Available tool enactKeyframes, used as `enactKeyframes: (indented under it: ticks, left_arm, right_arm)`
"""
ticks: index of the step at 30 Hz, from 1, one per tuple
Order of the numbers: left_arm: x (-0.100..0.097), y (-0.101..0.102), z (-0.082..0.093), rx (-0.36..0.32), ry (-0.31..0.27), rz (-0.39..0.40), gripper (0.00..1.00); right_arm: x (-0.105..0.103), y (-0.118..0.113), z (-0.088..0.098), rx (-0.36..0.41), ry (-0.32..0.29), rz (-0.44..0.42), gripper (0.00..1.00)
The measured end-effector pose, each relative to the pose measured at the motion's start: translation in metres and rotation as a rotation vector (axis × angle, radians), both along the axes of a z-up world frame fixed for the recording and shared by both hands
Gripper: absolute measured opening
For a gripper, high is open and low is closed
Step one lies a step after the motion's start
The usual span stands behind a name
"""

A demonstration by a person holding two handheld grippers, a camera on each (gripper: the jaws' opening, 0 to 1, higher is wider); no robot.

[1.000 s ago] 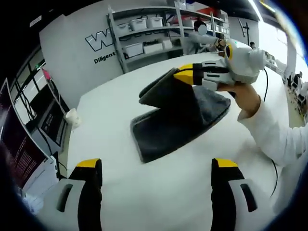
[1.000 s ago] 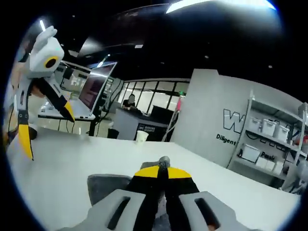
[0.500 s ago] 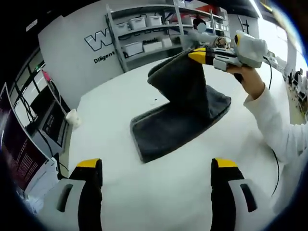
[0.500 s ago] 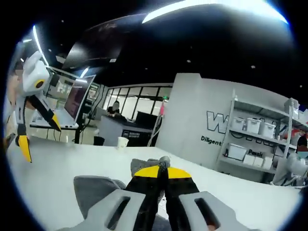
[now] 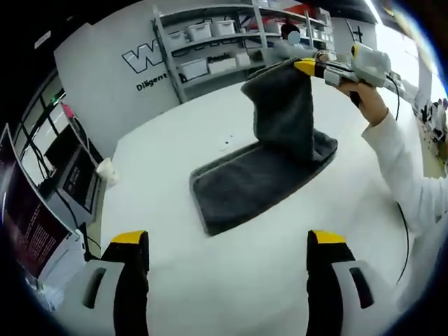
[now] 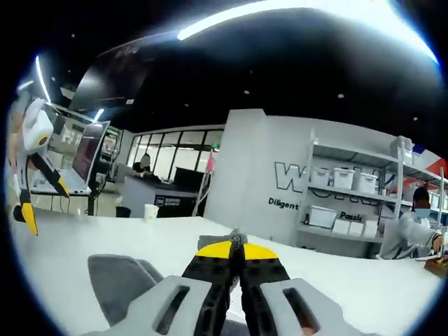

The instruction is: Open the folded towel by lifting each exposed corner and separating the folded layers until the towel lies flat within the target outline without major curled edges

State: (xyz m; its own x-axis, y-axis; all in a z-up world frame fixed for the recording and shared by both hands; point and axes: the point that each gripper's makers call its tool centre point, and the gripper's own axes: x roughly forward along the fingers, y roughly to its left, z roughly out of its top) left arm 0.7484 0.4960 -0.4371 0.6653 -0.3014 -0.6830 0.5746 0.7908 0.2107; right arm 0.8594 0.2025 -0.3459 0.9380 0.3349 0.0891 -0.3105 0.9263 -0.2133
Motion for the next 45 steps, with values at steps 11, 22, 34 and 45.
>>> enactKeyframes:
  ticks: [11, 22, 34, 45]
  left_arm:
    - [0.002, 0.002, -0.001, 0.019, 0.007, 0.013, 0.91]
    - [0.003, 0.0, -0.001, 0.034, 0.012, 0.008, 0.91]
    - [0.001, -0.003, -0.003, 0.048, 0.015, 0.002, 0.91]
    - [0.002, -0.005, -0.002, 0.056, 0.018, -0.003, 0.91]
  right_arm:
    - [0.0, -0.053, 0.0, 0.029, 0.006, -0.087, 0.0]
    - [-0.006, -0.107, -0.01, 0.066, 0.029, -0.179, 0.0]
    - [-0.017, -0.189, -0.033, 0.16, 0.074, -0.313, 0.0]
    - [-0.025, -0.244, -0.103, 0.169, 0.217, -0.454, 0.0]
